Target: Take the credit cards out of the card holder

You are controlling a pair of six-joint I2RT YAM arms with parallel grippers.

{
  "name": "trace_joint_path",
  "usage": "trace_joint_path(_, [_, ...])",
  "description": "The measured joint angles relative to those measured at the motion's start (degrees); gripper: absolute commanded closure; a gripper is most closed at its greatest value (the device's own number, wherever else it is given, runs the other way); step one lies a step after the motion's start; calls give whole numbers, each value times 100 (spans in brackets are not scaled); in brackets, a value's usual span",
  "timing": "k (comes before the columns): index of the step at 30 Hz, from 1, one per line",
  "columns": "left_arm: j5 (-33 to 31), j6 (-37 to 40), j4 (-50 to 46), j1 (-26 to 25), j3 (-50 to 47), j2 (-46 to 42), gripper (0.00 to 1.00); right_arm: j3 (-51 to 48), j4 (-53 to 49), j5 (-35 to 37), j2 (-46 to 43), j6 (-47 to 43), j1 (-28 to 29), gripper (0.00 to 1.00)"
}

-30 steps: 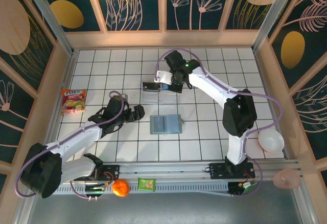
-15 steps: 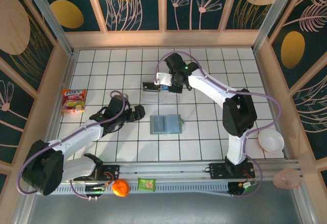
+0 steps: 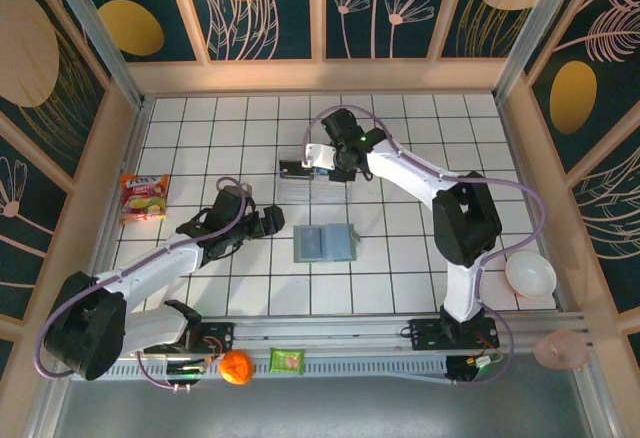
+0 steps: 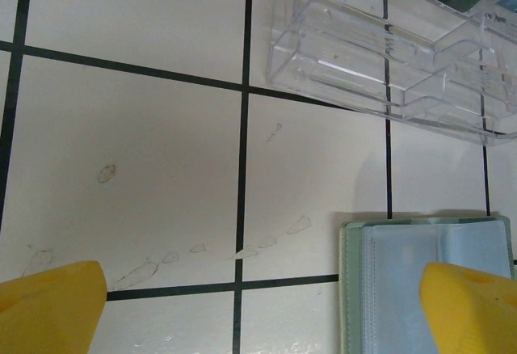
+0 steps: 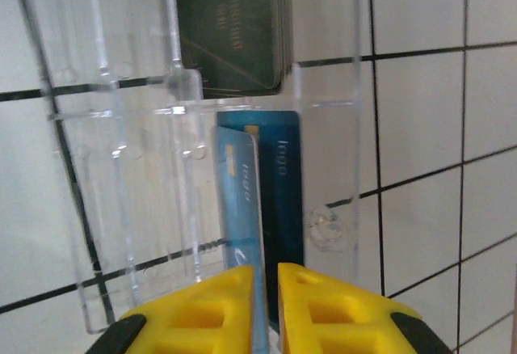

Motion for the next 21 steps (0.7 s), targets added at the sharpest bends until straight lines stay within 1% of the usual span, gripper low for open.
trace_joint_path(5, [79,-28,87,0,-2,2,1,-79,664,26,-66,160,0,72])
trace_joint_path(8, [142,-68,175,0,-20,-26,1,-160,981,24,-208,273,-2,70])
trace_joint_path(13, [186,-157,411,0,-160,-225,1,-160,1515,-48,-422,835,-2,64])
trace_joint_path(16, [210,-201,584,0,-199,-306,1,-365,2173,-293,-717,1626,-11,61])
trace_joint_path(19, [157,-264,723,0,-223,-356,1,-684,2863,-562,-1117,2791,-17,60])
trace_joint_path(21, [98,-326,866,0,-308,-428,1,-1012,3346,-715,-1419,3744,-22,59])
